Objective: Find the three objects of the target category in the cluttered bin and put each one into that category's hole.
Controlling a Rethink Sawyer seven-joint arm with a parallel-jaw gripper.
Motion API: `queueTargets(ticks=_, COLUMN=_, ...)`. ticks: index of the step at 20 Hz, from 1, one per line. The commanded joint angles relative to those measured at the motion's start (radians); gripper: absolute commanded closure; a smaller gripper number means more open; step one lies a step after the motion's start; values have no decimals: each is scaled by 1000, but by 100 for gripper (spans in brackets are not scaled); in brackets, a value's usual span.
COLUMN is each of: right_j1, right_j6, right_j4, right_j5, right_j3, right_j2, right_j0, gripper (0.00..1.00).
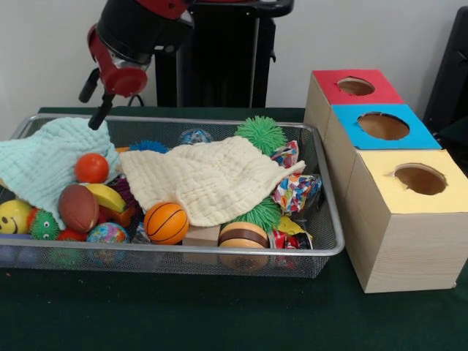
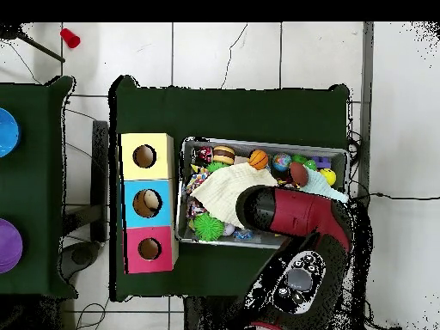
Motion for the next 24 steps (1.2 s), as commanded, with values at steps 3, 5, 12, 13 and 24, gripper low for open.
queueTargets(ticks=3, right_j1=113, right_j6=61, right_j4=-19, right_j5=-58, right_j3=-11, right_j2=94, right_j0=15, gripper=0)
queueTargets(ticks=5, right_j1=151, right_j6=87, right_j4=-12, right_j5=-88, right_j3=-11, right_j2=90, right_j0=11, gripper=0)
queueTargets(ticks=12, right_j1=270, right_j6=140, right_j4=-5, right_j5=-157, right_j3=-48, right_j2=32, right_j0=16, gripper=0)
queueTargets(ticks=13, right_j1=283, right_j6=142, right_j4=-2, right_j5=-180, right_j3=-51, right_j2=28, right_j0=13, gripper=0)
queueTargets(ticks=24, right_j1=397, right_j6=125, right_j4=32, right_j5=-314, right_j3=-104, right_j2=-17, right_j0=-20, gripper=0)
